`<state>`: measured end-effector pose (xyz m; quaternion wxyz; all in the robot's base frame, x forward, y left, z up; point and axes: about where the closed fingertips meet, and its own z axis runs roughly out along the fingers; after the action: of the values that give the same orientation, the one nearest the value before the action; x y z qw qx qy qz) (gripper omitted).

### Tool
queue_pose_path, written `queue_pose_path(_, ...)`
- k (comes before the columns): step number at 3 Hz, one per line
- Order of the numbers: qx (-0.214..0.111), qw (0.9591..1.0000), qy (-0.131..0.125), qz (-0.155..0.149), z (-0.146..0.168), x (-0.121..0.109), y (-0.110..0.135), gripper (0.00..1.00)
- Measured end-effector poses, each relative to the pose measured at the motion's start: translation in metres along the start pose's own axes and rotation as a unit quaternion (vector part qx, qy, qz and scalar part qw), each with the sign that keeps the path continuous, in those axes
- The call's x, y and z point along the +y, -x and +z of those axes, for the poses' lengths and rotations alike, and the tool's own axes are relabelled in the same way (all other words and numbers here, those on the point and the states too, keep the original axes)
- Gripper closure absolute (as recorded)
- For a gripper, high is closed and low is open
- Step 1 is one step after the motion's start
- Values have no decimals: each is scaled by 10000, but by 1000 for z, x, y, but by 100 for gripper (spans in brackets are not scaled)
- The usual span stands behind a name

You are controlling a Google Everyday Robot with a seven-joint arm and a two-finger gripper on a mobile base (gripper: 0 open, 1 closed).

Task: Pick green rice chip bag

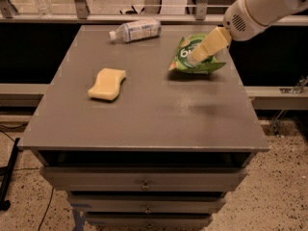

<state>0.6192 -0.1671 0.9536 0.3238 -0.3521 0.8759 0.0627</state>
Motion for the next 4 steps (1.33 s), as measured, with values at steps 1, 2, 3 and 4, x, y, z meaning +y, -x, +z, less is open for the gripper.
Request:
queue_pose_path(1,-54,9999,-29,123,21,-10,11,0)
queue_pose_path(2,-212,9994,34,278,48,-18,14,0)
queue_pose_path(3,-432,9982,100,412,72,-25,10,0)
queue_pose_path(4,-607,9967,147,512,92,-32,3,0)
